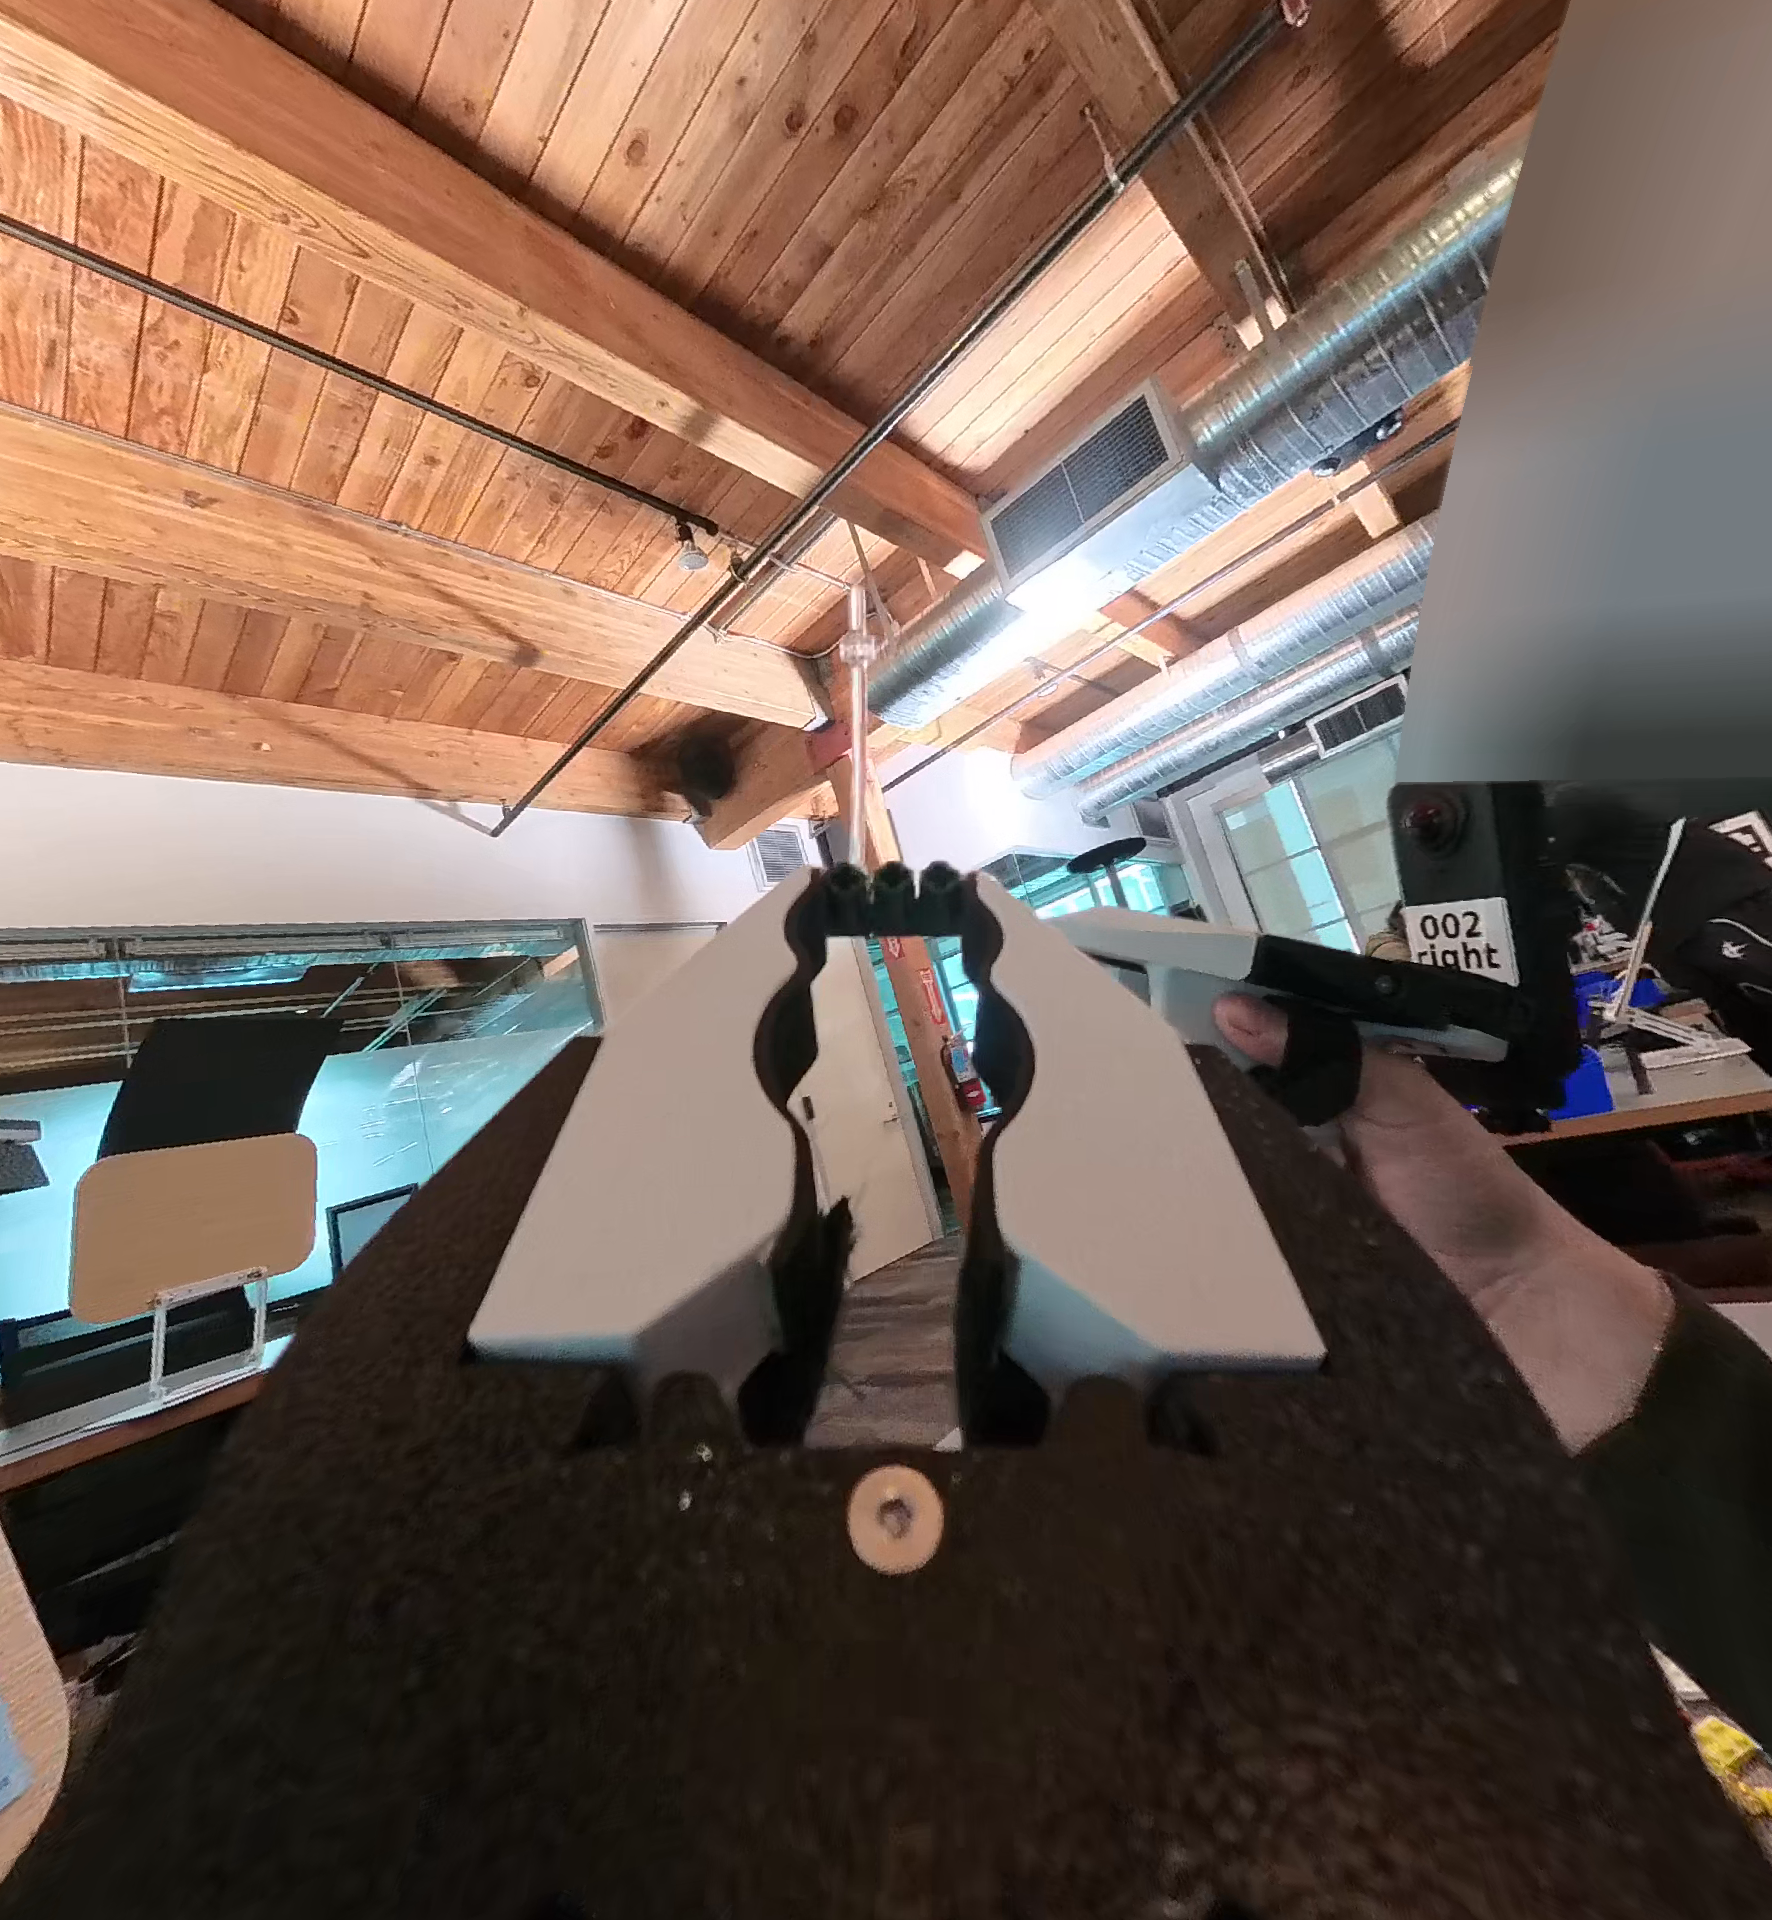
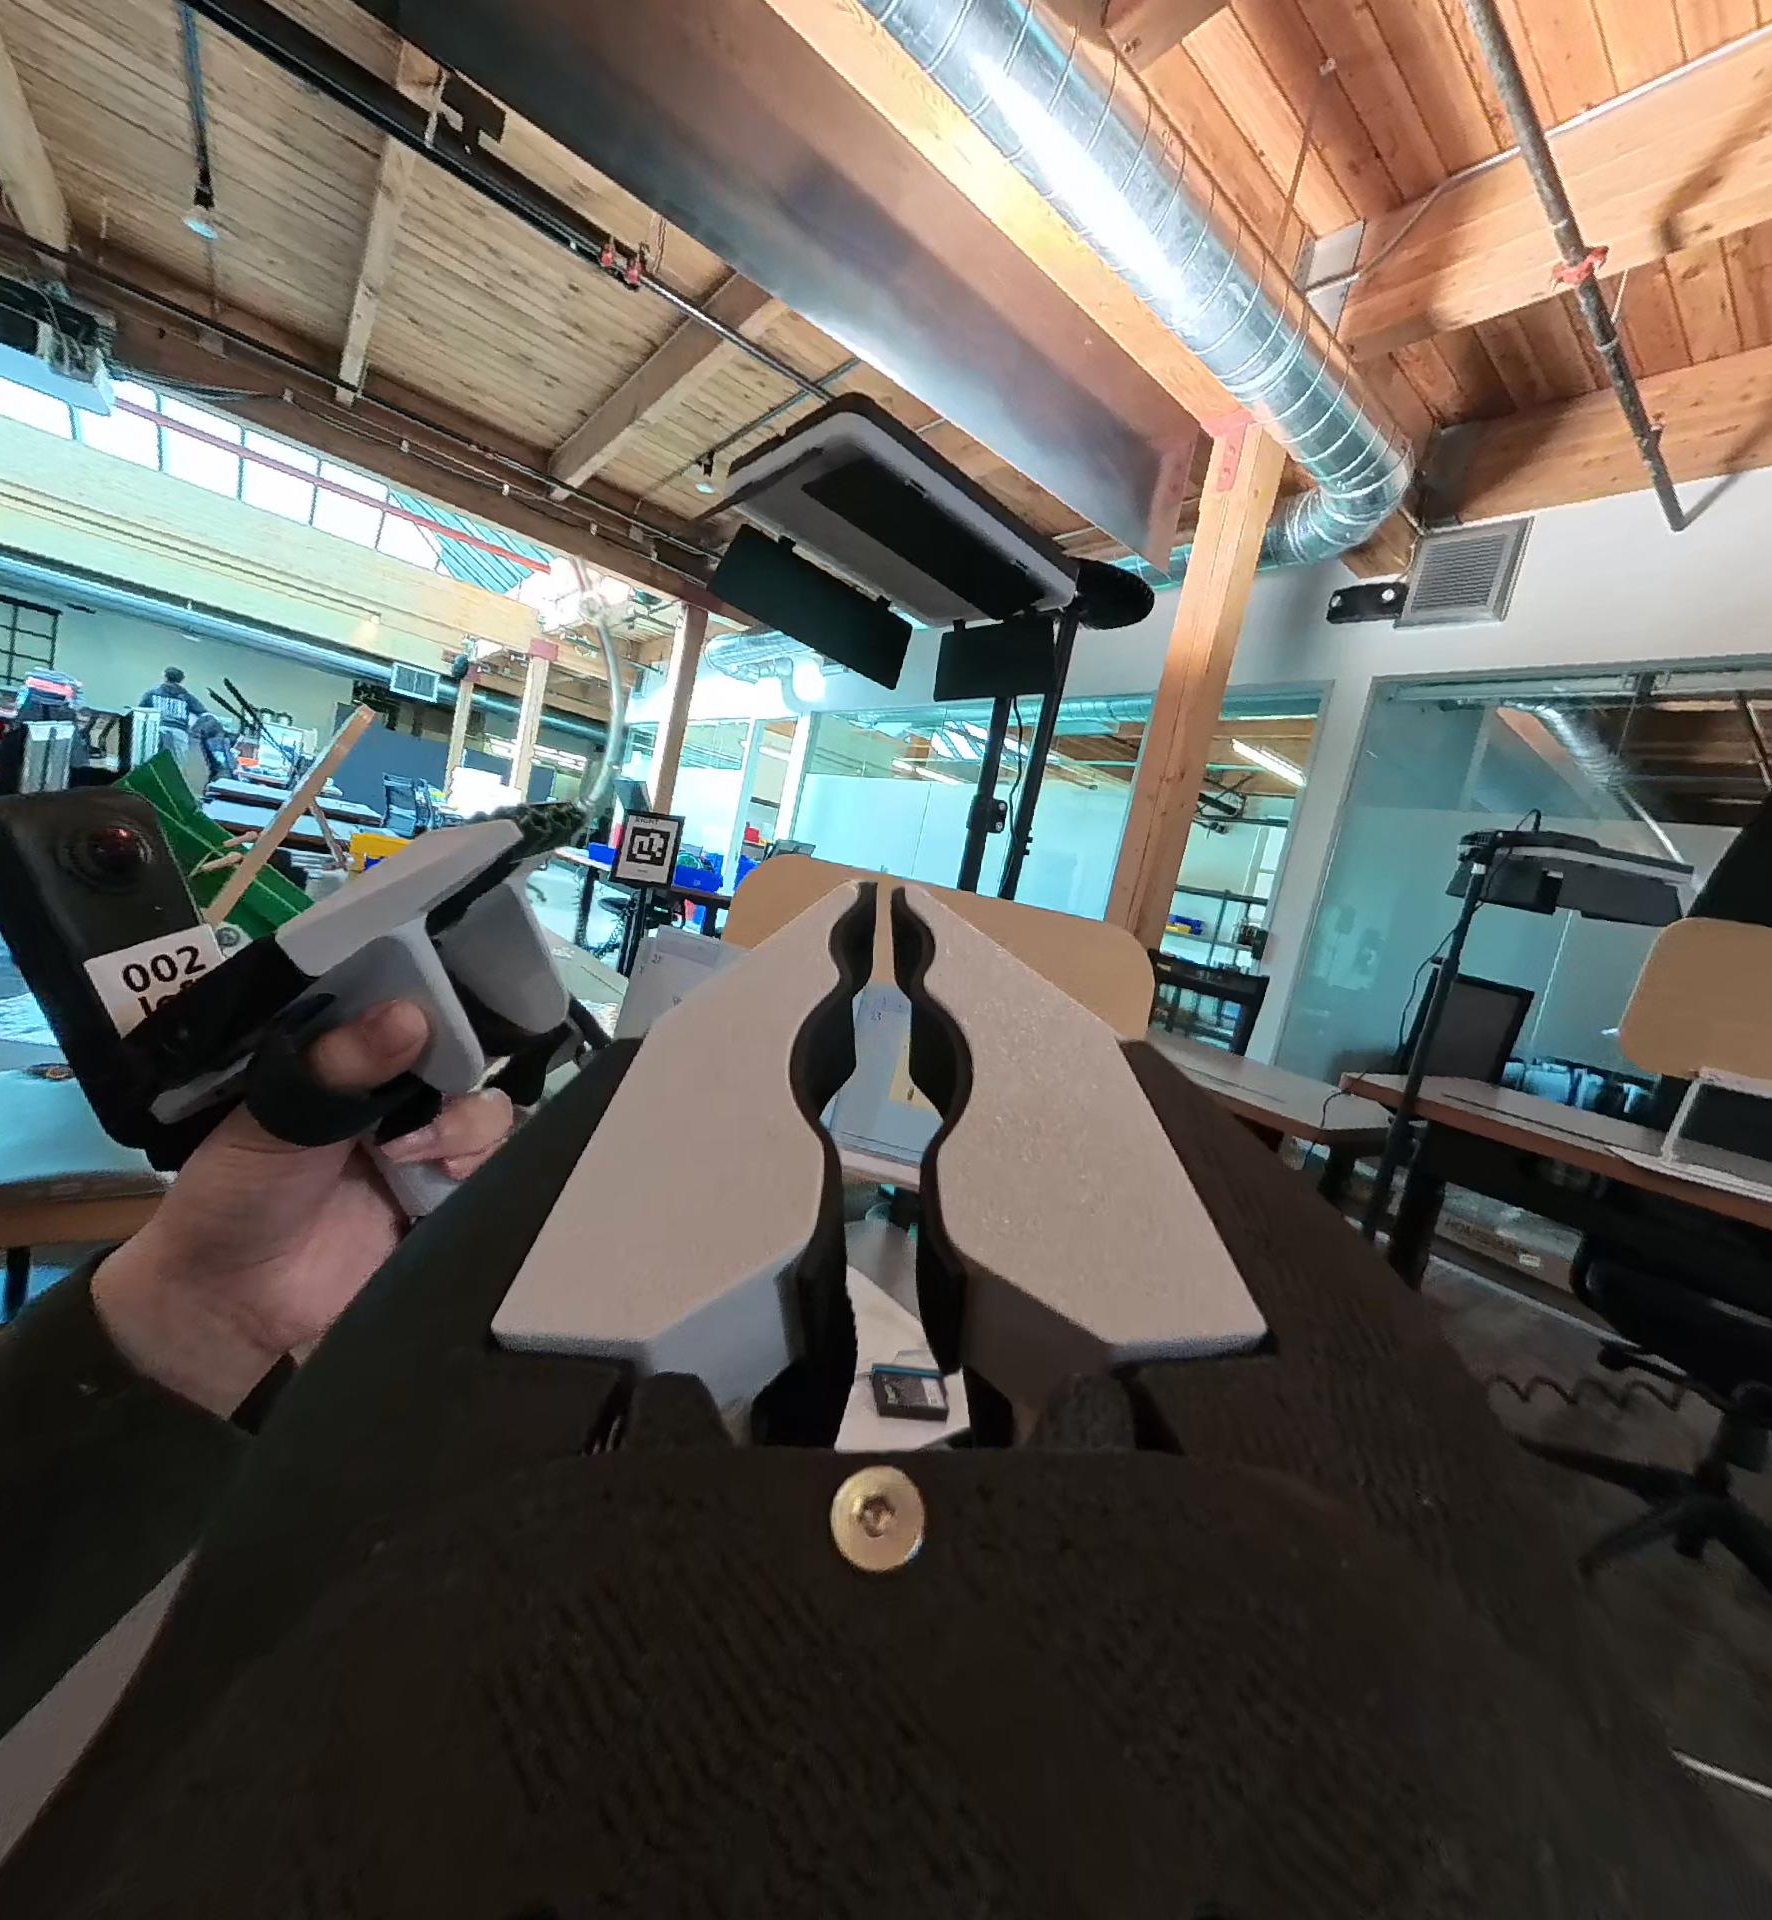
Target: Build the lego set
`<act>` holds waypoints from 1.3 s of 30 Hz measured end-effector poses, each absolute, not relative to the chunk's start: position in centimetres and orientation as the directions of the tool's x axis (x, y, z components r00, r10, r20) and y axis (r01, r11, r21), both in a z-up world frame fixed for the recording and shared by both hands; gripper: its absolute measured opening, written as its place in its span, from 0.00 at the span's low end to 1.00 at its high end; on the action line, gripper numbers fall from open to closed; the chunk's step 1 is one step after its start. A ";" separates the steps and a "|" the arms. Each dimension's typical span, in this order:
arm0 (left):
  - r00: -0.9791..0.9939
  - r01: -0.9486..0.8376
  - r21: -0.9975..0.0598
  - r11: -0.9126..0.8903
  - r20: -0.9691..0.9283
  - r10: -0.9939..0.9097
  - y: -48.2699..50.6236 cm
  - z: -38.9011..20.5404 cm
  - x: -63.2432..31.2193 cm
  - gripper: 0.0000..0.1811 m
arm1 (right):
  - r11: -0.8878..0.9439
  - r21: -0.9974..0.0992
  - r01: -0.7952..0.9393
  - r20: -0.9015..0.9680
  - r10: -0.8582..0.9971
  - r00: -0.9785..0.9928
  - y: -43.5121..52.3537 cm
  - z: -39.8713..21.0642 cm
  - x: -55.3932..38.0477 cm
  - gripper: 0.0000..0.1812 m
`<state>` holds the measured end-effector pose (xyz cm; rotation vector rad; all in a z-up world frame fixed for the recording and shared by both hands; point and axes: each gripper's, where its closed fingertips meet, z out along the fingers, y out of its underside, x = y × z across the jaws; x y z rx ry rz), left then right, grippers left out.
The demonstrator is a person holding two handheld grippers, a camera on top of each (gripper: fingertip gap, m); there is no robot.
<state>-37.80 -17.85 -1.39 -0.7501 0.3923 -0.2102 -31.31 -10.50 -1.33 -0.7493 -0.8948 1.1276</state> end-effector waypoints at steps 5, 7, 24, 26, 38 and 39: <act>0.915 0.043 -0.697 0.716 -0.261 -0.308 -18.0 -1.4 -38.4 0.12 | 0.291 -0.874 -0.389 0.220 0.951 0.217 -9.8 -1.5 -30.9 0.01; 0.918 0.044 -0.701 0.712 -0.253 -0.307 -17.8 -1.5 -38.6 0.12 | 0.301 -0.874 -0.382 0.219 0.945 0.243 -9.4 -1.5 -30.5 0.01; 0.870 -0.293 -0.711 0.639 -0.476 -0.130 -14.8 -3.9 -36.6 0.12 | -0.017 -0.928 -0.371 0.041 0.988 -0.147 -12.5 -2.7 -33.8 0.12; 0.840 -0.330 -0.693 0.640 -0.526 -0.136 -14.7 -4.2 -35.7 0.12 | -0.048 -0.933 -0.356 0.016 0.985 -0.174 -12.8 -3.0 -34.6 0.13; 0.764 -0.381 -0.703 0.601 -0.605 -0.224 -13.6 -6.3 -33.2 0.13 | -0.107 -0.943 -0.316 -0.022 0.965 -0.261 -13.0 -3.8 -35.3 0.00; 0.781 -0.378 -0.714 0.589 -0.587 -0.211 -13.3 -6.2 -33.5 0.18 | -0.098 -0.946 -0.311 -0.018 0.968 -0.249 -12.9 -3.9 -35.2 0.00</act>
